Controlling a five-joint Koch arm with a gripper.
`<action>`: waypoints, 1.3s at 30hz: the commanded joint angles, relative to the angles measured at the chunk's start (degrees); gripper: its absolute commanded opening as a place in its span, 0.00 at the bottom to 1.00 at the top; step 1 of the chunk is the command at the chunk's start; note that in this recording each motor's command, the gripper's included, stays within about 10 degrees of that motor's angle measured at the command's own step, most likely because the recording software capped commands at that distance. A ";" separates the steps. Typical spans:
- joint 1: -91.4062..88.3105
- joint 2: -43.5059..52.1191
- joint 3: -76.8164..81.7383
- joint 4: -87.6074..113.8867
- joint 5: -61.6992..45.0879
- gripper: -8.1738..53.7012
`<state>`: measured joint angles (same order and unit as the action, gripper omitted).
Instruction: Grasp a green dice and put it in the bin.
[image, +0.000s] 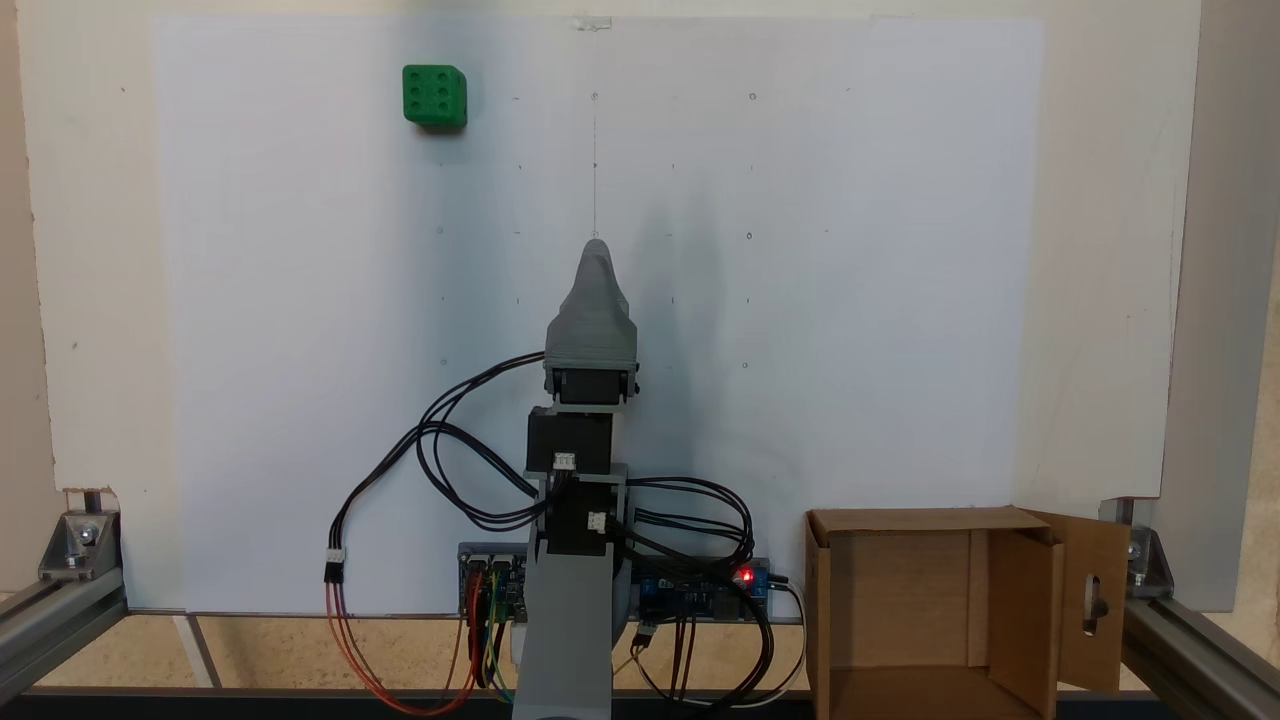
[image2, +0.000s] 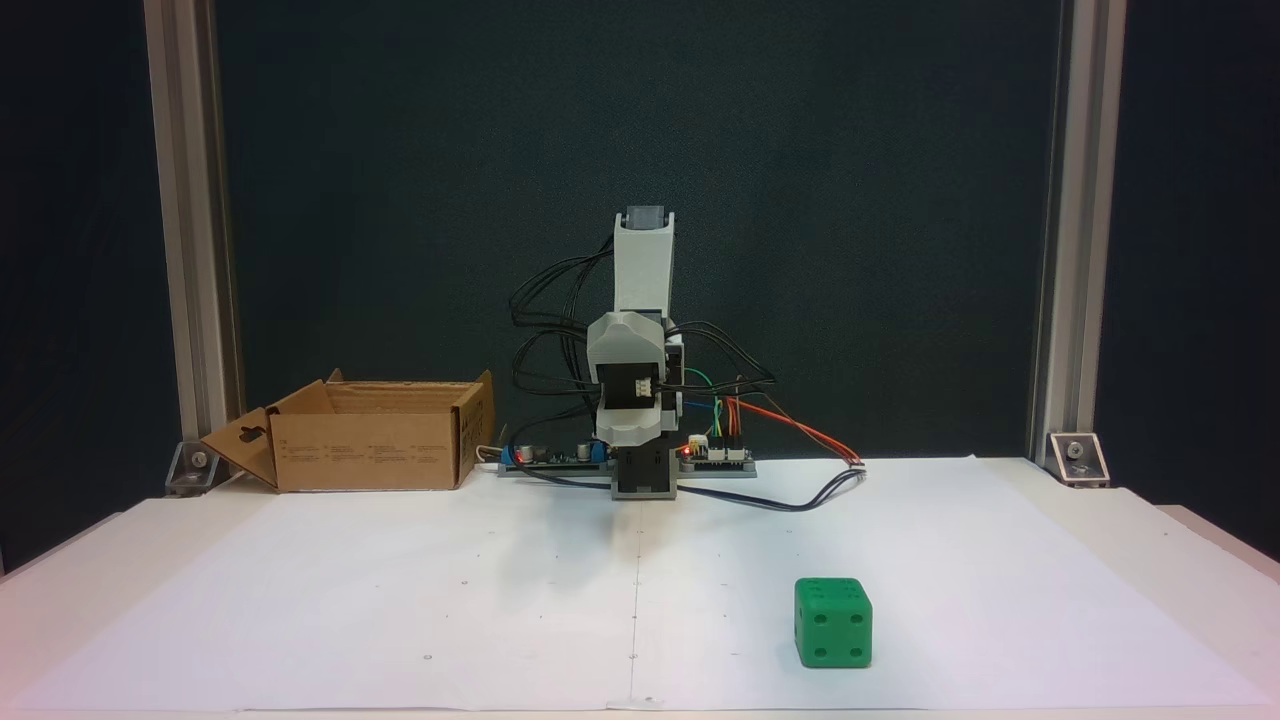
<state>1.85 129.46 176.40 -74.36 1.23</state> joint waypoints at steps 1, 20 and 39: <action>0.97 6.06 2.90 -4.04 -4.92 0.85; 0.97 6.15 2.90 -4.13 -4.66 0.85; 0.62 6.06 2.90 -5.45 -5.01 0.85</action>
<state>2.55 129.46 176.40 -75.85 -1.23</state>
